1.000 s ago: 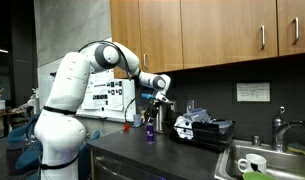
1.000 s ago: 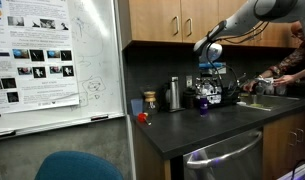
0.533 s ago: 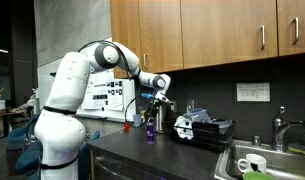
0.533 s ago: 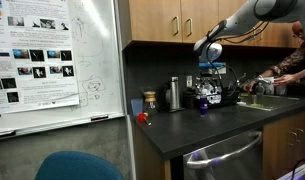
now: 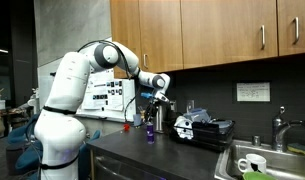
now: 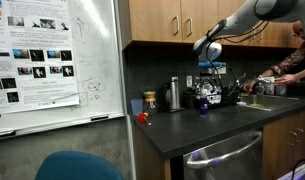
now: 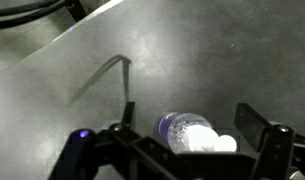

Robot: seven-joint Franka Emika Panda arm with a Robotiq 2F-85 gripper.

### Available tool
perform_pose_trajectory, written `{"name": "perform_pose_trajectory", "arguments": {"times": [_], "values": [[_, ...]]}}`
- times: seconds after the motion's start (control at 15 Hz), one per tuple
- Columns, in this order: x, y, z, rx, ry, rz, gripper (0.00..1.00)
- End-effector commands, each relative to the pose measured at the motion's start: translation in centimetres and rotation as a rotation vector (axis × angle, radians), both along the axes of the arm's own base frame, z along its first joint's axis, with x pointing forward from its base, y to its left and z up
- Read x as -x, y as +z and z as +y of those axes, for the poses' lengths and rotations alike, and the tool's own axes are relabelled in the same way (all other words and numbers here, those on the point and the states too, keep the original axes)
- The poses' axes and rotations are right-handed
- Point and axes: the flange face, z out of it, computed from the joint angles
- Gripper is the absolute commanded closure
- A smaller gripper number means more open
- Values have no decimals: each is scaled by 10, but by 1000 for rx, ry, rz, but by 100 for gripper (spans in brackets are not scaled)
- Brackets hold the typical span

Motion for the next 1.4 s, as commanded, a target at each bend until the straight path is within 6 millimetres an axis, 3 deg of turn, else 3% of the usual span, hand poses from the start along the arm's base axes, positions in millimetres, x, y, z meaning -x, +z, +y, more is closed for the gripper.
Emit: {"name": "perform_pose_trajectory", "arguments": {"times": [0.0, 1.2, 1.33], "values": [[3, 12, 5, -24, 6, -6, 0], [-1, 19, 12, -32, 7, -17, 0], [-4, 11, 7, -12, 11, -15, 0]]}}
